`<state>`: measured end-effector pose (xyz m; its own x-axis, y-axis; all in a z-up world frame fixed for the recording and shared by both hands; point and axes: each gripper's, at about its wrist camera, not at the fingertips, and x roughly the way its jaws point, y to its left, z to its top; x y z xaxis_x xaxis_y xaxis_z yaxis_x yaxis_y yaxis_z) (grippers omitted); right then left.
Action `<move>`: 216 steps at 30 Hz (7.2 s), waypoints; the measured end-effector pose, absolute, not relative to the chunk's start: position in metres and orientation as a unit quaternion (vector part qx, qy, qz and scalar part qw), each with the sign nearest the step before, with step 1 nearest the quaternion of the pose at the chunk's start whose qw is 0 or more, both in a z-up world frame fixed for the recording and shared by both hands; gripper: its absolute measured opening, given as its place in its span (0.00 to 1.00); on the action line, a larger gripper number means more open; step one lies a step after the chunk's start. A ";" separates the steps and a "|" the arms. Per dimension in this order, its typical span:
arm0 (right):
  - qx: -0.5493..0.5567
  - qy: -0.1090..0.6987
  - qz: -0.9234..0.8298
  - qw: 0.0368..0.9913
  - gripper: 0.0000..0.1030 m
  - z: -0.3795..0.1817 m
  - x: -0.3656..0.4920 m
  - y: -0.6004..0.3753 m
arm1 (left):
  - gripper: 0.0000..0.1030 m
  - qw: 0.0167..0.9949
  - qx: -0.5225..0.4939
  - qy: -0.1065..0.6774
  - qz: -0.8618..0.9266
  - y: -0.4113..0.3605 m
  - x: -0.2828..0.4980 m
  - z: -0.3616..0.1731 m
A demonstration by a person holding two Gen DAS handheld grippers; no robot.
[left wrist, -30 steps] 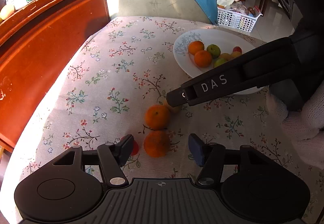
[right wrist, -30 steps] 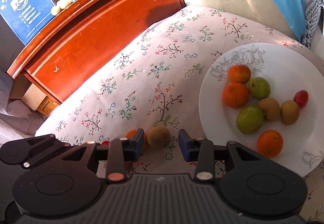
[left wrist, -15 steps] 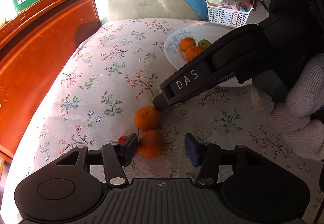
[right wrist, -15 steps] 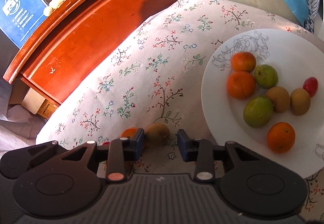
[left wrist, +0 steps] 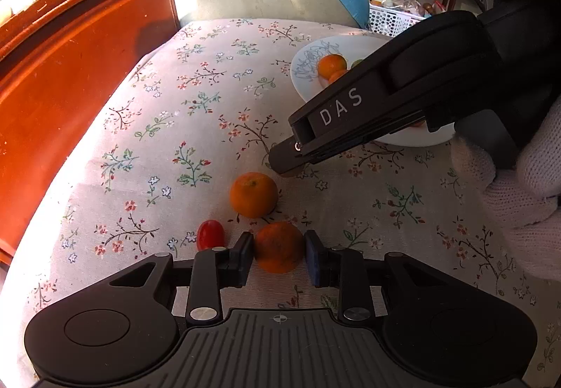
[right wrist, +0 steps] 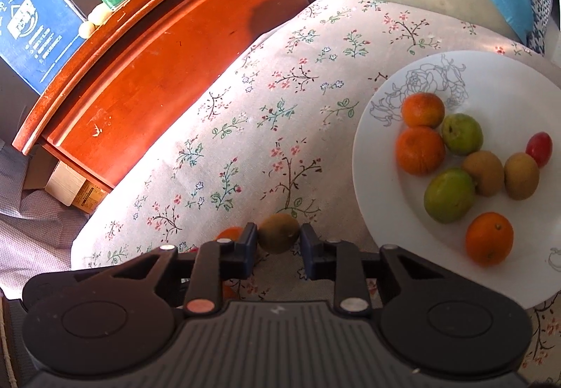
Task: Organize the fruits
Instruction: 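Grasp a brown kiwi with the right tool while the left tool grasps an orange, then lower the kiwi and orange onto the white plate and open both tools, then withdraw both tools from the plate toward the last fruit, then grasp an orange with the right tool while the left tool grasps a red cherry tomato, then carry the orange and tomato onto the white plate and open both tools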
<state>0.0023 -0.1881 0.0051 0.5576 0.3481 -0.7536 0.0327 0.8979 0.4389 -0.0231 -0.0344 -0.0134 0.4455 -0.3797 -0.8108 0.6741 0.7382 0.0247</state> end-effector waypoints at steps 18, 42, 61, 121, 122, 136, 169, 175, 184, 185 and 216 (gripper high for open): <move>0.231 0.386 0.047 0.892 0.26 0.051 -0.011 -0.244 | 0.27 0.852 0.116 0.396 -0.322 -0.055 -0.009 0.021; 0.285 0.356 -0.073 0.887 0.26 0.064 -0.043 -0.324 | 0.28 0.864 0.066 0.374 -0.331 -0.141 0.041 0.039; 0.333 0.422 -0.124 0.834 0.29 0.021 -0.049 -0.338 | 0.29 0.846 0.058 0.395 -0.354 -0.193 0.067 0.018; 0.172 0.448 0.106 0.871 0.36 0.021 -0.012 -0.185 | 0.50 0.866 0.076 0.448 -0.209 -0.009 0.058 0.035; 0.165 0.451 0.111 0.870 0.36 0.019 -0.010 -0.180 | 0.50 0.865 0.078 0.450 -0.207 -0.006 0.058 0.032; 0.117 0.467 0.133 0.866 0.44 0.002 -0.001 -0.147 | 0.50 0.854 0.122 0.456 -0.220 0.017 0.046 0.022; 0.143 0.446 0.094 0.879 0.31 0.014 0.001 -0.168 | 0.20 0.819 0.171 0.460 -0.297 -0.011 0.022 -0.010; 0.151 0.444 0.091 0.879 0.31 0.016 0.000 -0.173 | 0.15 0.821 0.172 0.455 -0.300 -0.016 0.019 -0.009; 0.173 0.418 0.068 0.889 0.31 0.036 -0.002 -0.202 | 0.15 0.839 0.140 0.429 -0.304 -0.035 0.025 0.014; 0.177 0.413 0.065 0.891 0.31 0.039 -0.002 -0.206 | 0.15 0.841 0.133 0.427 -0.305 -0.038 0.026 0.017; 0.265 0.379 -0.078 0.883 0.31 0.042 -0.006 -0.339 | 0.15 0.840 0.083 0.378 -0.379 -0.186 0.043 0.016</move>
<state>-0.0061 -0.3390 0.0416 0.7002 0.0632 -0.7112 0.3385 0.8476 0.4085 0.0427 -0.1863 0.0158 0.4261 -0.5742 -0.6991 0.7003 0.6986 -0.1470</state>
